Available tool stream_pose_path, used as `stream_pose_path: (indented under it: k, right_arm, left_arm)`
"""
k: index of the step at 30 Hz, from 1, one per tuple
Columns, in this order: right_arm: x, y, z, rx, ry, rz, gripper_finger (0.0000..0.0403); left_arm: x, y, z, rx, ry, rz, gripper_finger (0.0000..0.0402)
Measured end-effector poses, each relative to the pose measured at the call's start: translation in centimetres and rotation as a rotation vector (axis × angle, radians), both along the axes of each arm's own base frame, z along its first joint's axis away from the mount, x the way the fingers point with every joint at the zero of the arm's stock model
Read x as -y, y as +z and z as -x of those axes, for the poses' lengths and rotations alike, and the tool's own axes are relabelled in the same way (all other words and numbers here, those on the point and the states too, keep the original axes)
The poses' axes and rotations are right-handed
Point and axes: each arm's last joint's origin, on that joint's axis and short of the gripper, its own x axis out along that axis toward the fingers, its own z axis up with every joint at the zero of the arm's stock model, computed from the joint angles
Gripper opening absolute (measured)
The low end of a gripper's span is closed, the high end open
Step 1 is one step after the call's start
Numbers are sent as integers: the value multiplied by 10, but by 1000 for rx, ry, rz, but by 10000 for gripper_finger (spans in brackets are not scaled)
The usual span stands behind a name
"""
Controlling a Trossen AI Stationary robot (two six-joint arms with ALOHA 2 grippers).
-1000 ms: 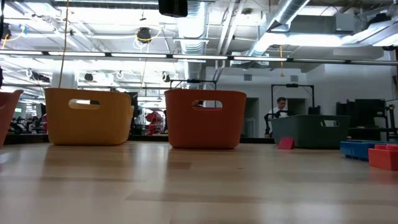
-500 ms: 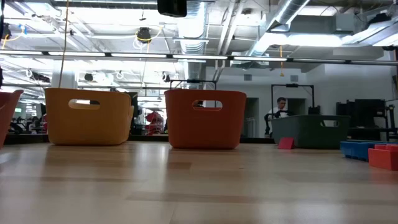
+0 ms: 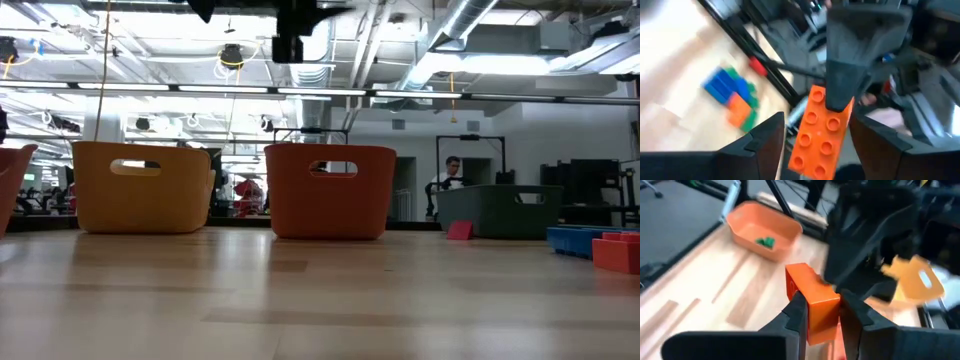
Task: Sort blocks
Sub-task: Put the orange game piece into the blue bin
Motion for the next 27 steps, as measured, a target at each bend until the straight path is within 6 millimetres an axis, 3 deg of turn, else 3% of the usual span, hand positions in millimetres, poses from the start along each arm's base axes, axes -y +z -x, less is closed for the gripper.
stream_pose_path:
  k: [8,17,22,27]
  right_arm:
    - [27,-5,28,-190,-159,2,88]
    - [91,-33,60,-559,-698,-92,88]
    - [134,-57,74,-680,-974,-219,88]
    - [166,-85,86,-834,-1161,-315,88]
  left_arm:
    - [-33,-1,5,2,100,-87,220]
    - [-65,-2,14,-5,193,-98,220]
    - [-69,1,19,1,177,-144,220]
    - [-60,4,33,-72,160,-257,220]
